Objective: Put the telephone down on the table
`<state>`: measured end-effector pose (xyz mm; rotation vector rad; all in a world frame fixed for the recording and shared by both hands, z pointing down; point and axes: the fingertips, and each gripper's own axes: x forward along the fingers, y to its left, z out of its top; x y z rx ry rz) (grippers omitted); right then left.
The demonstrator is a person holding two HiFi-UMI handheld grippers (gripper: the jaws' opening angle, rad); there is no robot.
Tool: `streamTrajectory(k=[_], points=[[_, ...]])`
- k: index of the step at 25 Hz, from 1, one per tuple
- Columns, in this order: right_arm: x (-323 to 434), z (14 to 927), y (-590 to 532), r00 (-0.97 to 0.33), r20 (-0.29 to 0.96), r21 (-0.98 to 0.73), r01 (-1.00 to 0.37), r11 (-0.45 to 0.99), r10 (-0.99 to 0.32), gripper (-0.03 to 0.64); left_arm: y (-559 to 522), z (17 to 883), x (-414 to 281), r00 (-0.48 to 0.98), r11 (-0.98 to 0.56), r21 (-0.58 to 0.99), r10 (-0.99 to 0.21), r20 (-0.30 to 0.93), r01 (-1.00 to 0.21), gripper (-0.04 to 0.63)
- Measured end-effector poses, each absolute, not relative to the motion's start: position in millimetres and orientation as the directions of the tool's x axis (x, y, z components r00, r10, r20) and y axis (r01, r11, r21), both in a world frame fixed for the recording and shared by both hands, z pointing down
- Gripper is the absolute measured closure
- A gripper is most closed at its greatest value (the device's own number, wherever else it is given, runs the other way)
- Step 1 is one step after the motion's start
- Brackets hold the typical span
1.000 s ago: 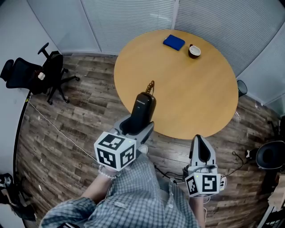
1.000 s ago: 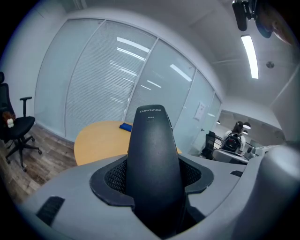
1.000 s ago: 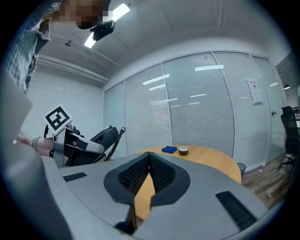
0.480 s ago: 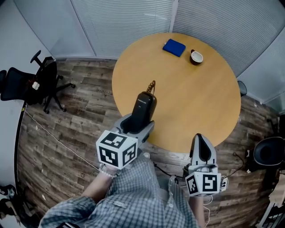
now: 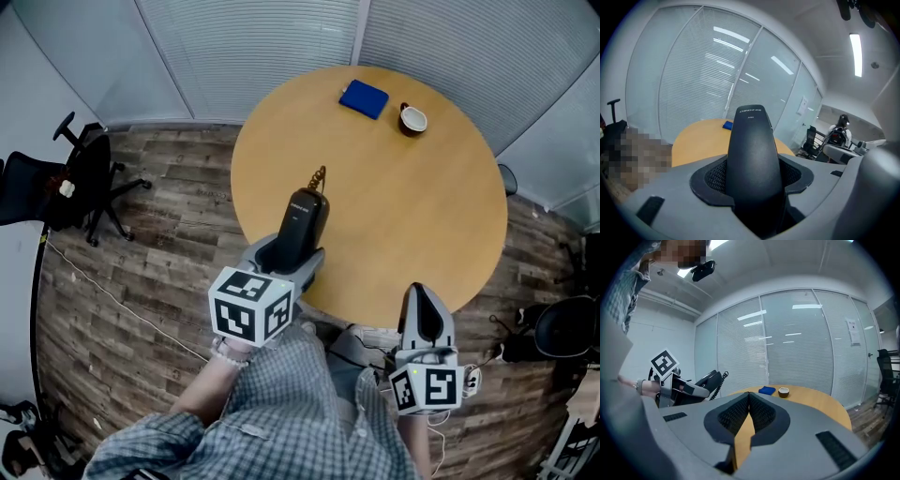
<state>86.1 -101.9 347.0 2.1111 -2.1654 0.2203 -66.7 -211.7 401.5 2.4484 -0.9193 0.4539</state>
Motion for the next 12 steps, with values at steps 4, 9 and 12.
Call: streamTrajectory(k=[4, 9, 12], points=[[96.9, 350.5, -107.4, -0.029, 0.186, -0.031, -0.999, 0.024, -0.982, 0.607, -221.7, 407.5, -51.8, 0.71, -0.657, 0.31, -0.517, 0.478, -0.687, 0.318], [114.3, 356.1, -120.6, -0.045, 0.192, -0.039, -0.999, 0.038, -0.98, 0.607, -241.6, 413.8, -26.5, 0.696, -0.652, 0.296, -0.52, 0.495, -0.698, 0.318], [127.7, 357.0, -128.7, -0.055, 0.201, -0.046, -0.998, 0.047, -0.978, 0.607, -254.9, 418.3, -7.8, 0.686, -0.645, 0.291, -0.521, 0.508, -0.706, 0.318]])
